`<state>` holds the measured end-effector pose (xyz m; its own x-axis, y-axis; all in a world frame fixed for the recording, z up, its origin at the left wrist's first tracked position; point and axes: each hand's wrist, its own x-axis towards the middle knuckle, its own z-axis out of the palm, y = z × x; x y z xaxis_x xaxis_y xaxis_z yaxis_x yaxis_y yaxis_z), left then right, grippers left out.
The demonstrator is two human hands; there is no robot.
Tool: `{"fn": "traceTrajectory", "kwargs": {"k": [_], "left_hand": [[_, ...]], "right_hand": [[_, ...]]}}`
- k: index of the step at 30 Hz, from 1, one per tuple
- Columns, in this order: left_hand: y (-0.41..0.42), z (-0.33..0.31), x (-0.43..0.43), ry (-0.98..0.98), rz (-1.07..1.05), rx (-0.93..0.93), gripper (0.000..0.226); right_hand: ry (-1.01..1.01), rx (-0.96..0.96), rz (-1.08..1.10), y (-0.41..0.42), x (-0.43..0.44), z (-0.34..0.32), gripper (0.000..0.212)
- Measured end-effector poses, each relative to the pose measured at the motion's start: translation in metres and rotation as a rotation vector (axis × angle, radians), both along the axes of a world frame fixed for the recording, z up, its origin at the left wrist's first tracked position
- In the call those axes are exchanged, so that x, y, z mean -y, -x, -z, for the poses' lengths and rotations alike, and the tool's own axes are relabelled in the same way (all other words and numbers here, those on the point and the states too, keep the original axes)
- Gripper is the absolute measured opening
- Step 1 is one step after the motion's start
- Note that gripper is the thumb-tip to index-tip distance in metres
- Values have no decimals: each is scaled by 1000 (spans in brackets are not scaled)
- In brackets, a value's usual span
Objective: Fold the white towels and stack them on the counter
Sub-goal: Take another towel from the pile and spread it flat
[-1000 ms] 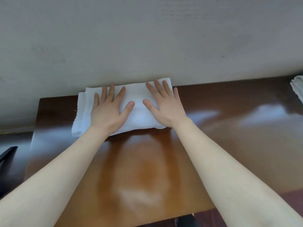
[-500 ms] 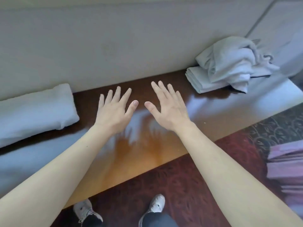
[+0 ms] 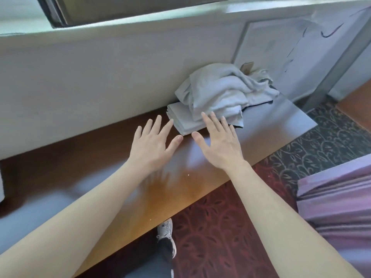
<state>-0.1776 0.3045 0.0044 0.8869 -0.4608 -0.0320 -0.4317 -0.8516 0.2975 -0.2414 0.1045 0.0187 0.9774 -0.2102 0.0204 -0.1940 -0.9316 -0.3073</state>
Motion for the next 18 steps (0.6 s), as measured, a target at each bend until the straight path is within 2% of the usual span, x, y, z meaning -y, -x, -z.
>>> {"fn": "traceTrajectory", "kwargs": {"k": [7,18], "left_hand": [[-69,16,104,45,22,-19,78],[-151,17,230,20,41,-9,82]], "right_hand": [[60,-47,32,-55,94,7,71],[8,-97,20,-143,221,21,74]]}}
